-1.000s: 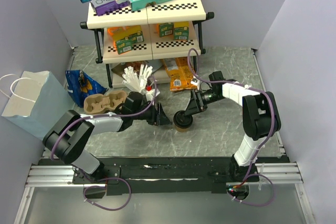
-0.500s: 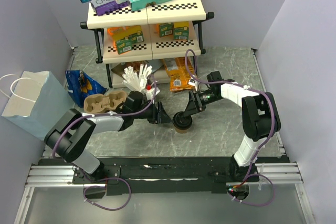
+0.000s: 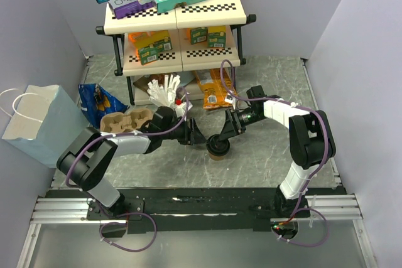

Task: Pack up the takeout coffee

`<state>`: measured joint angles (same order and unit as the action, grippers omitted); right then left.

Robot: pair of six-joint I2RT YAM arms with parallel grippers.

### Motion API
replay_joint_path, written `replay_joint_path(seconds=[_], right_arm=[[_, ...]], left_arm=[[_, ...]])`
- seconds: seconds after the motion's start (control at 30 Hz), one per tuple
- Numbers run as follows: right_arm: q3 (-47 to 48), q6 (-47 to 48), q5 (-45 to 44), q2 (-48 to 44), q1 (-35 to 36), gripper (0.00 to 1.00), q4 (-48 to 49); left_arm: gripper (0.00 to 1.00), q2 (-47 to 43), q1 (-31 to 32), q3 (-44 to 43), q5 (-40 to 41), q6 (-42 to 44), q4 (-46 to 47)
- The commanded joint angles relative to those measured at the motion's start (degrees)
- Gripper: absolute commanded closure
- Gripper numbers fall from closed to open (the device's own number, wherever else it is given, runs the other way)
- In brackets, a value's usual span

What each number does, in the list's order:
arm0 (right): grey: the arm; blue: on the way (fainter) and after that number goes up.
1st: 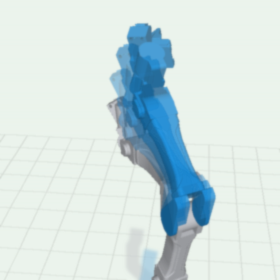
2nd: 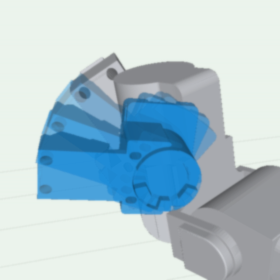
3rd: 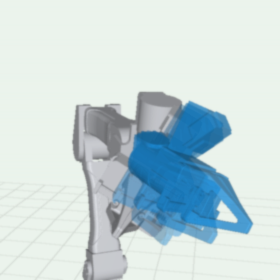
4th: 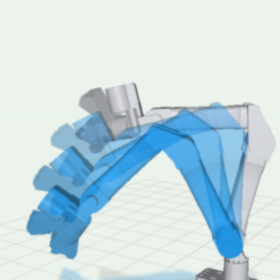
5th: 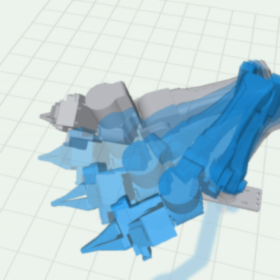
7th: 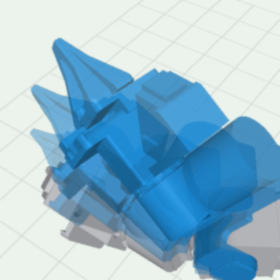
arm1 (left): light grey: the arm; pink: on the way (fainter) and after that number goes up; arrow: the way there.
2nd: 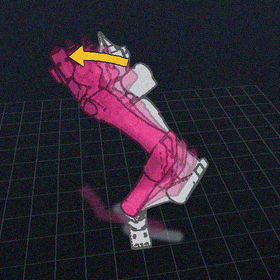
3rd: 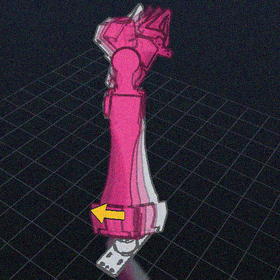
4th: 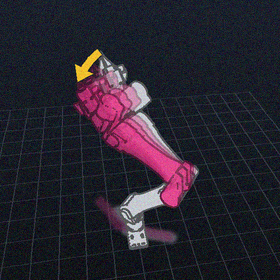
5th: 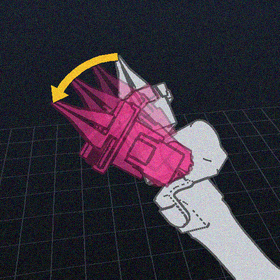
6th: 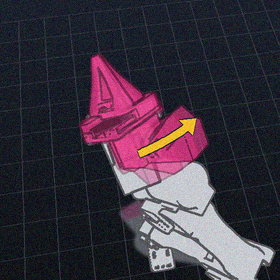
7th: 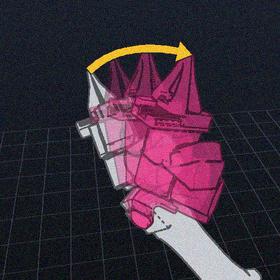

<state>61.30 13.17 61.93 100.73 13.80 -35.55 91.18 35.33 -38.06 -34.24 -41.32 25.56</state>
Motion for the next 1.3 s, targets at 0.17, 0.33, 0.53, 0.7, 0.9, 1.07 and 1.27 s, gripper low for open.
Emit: replay_joint_path(seconds=[0.17, 0.33, 0.53, 0.7, 0.9, 1.07, 1.27], right_arm=[[-1.09, 2.48, -4.27, 0.08, 0.96, 0.36, 0.4], [-0.48, 2.13, -6.12, 1.66, 0.96, 0.36, -0.57], [0.31, 2.04, -7.79, 3.51, 0.96, 0.36, -2.24], [-0.48, 1.16, -8.58, 3.95, 0.7, 0.37, -1.98], [-2.59, 0.8, -9.02, 4.91, -0.09, 0.4, -2.24], [-2.94, 0.37, -7.71, 6.5, -3.16, 0.41, -2.33], [-3.73, 1.94, -0.16, 1.51, -5.19, 0.37, -0.14]], left_arm=[[0.43, 0.67, 1.67, 1.59, 10.15, 1.42, -10.09], [0.43, 1.02, 5.79, 0.1, 15.58, 4.75, -13.34], [0.43, 3.39, 8.53, -1.22, 23.42, 5.02, -18.44], [0.44, 5.67, 9.05, -2.28, 23.34, 5.29, -19.06], [0.43, 8.31, 9.76, -2.36, 24.39, 5.37, -19.76], [0.44, 9.11, 10.28, -2.45, 24.31, 5.37, -19.5], [0.43, 4.99, 11.34, -4.12, 20.79, 8.09, -16.42]])
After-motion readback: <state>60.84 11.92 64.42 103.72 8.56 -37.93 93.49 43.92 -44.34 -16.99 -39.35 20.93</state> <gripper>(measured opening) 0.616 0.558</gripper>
